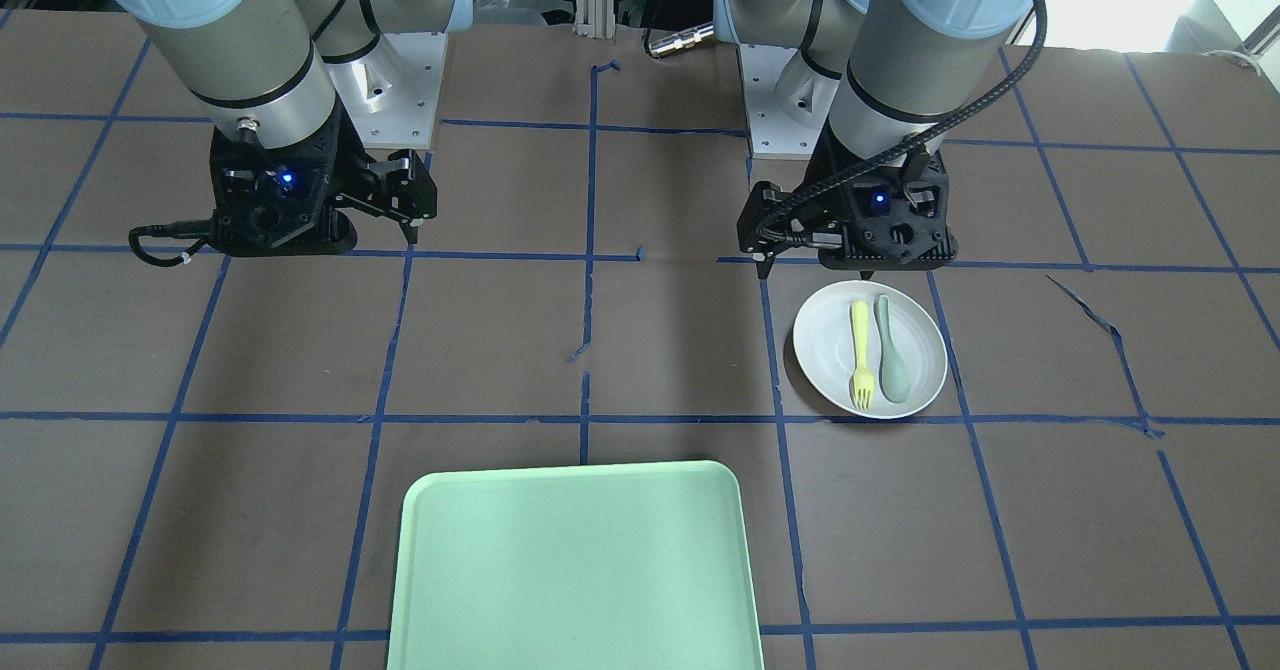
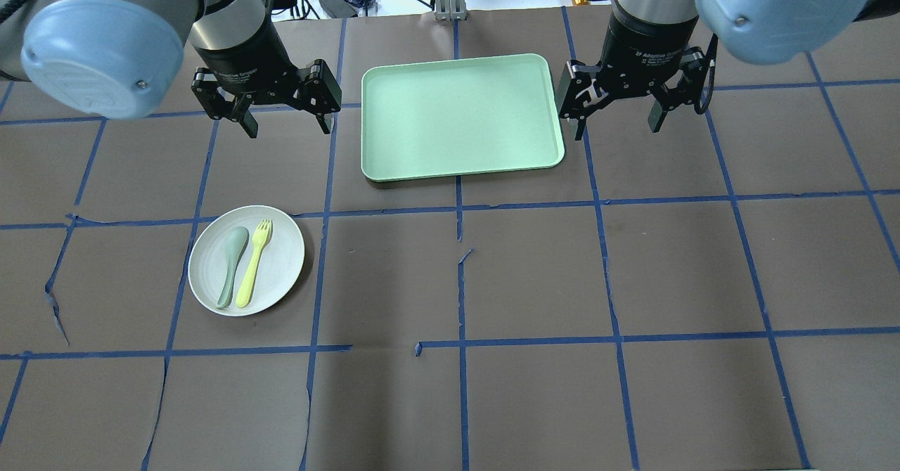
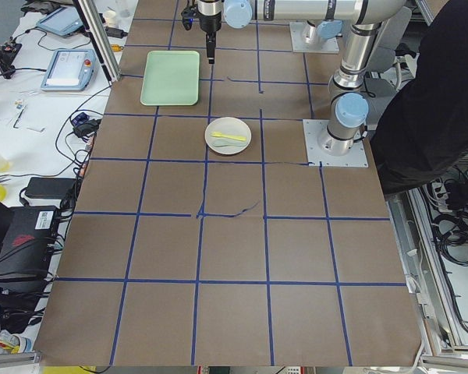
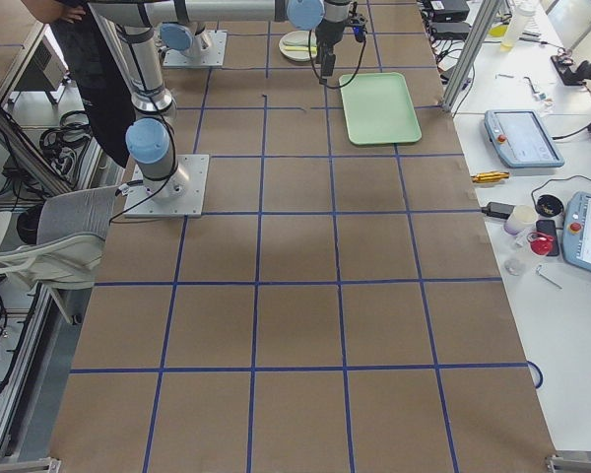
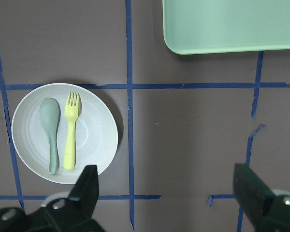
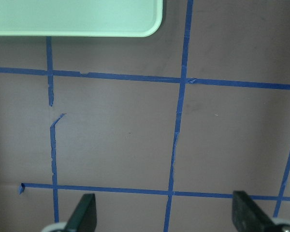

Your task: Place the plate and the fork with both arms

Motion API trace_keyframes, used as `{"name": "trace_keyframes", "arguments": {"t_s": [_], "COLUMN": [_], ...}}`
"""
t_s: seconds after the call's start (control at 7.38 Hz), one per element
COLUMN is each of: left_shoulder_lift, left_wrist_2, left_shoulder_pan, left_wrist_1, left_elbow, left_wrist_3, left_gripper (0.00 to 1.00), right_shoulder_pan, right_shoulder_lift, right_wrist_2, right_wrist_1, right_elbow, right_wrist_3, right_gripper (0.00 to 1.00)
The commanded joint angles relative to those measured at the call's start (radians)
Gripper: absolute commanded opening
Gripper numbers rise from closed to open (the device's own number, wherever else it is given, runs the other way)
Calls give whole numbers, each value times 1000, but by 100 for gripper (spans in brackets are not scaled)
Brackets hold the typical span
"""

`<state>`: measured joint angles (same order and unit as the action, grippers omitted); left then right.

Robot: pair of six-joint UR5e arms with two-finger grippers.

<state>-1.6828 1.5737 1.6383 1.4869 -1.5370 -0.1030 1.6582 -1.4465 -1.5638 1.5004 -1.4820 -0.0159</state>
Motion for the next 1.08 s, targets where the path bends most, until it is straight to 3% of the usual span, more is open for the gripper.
{"name": "trace_keyframes", "arguments": {"t_s": [0.0,0.68,0.95], "left_shoulder_lift": [3,-27,-89], "left_wrist_2": [5,-11,-9], "left_shoulder_pan": [-75,-476,-541], "left_wrist_1": [6,-105,-152], "left_elbow": [-6,-244,-328], "left_wrist_3": [23,294,336], "left_gripper": [100,100,100], "right_shoulder_pan": [0,0,0], "right_shoulder_lift": [0,24,24], "right_wrist_2": [-2,-5,-4], "right_wrist_1": [1,0,0], "right_elbow": [-1,-3,-3], "right_wrist_3": [-1,5,4], "right_gripper": [100,100,100]}}
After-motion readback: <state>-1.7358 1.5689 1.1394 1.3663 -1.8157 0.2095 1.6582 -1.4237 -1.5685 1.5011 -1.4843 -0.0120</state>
